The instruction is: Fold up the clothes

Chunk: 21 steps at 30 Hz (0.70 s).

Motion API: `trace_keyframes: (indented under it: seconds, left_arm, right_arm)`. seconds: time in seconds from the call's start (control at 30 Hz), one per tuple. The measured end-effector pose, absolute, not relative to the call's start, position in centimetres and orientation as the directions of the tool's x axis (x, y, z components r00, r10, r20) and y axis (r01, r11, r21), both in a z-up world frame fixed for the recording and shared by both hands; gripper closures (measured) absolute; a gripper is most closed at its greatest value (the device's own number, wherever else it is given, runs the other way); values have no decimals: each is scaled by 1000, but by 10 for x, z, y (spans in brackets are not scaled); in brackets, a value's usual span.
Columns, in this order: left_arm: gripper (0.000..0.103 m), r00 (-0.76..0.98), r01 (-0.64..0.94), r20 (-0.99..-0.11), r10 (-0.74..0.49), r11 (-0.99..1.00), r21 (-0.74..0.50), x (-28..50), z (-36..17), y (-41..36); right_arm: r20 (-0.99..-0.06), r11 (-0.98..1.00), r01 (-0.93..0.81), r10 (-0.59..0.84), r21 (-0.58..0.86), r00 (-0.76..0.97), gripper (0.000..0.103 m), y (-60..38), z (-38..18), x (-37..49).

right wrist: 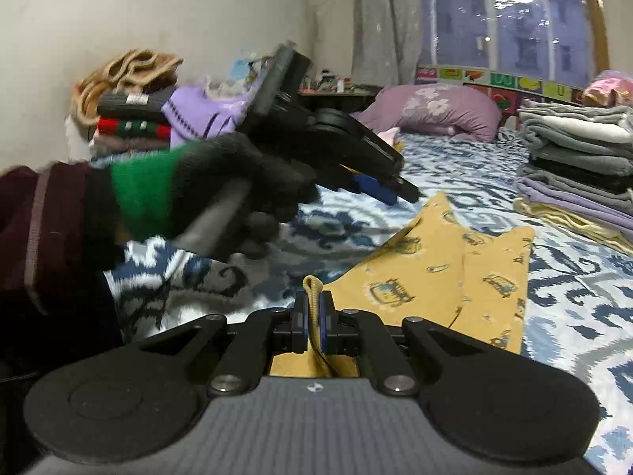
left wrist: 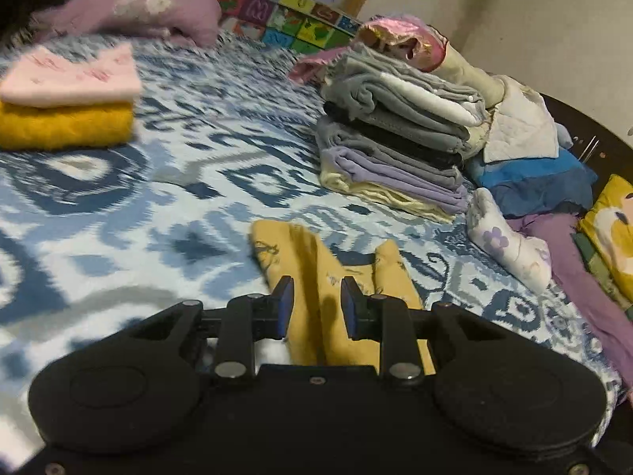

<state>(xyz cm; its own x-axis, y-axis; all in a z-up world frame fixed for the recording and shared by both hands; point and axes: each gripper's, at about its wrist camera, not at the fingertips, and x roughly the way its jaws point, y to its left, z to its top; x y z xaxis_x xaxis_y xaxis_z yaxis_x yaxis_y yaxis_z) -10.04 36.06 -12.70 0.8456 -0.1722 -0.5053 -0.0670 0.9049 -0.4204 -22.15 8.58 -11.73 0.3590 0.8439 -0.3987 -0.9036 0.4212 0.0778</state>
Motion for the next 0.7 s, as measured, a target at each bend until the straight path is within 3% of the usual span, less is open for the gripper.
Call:
trace_keyframes:
  seconds: [0.2,0.27,0.5,0.6,0.67,0.7]
  left_arm:
    - [79,815,-53,-528,-239,876,-480,-57,-141,372]
    - [102,815,-68,-533,-228,875,-480,-52,-143,377]
    - [102,831,-90,-496,-253,818,-568,-63,-136,399]
    - [92,838,-84,-475,-269,796,-599,-65,-133,402]
    - [73,834,-80,-480,-272,801,-593,-63,-134,399]
    - [73,830,-75,-486,-274,809,-583,-61,-135,395]
  right_arm:
    - [-355,412,-901,869,137,343,96,79,-115,-207]
    - [-349,399,-905,877,144,331,96,80,-116,-205]
    - [-341,353,-928,892,117,296,96,86,-114,-209]
    - [-355,346,-930,891,124,284,96,88,-117,-208]
    - [-352,345,-930,892,128,283,96,87,-116,-208]
    - [-347,347,-928,894,137,283,96,85,-116,-208]
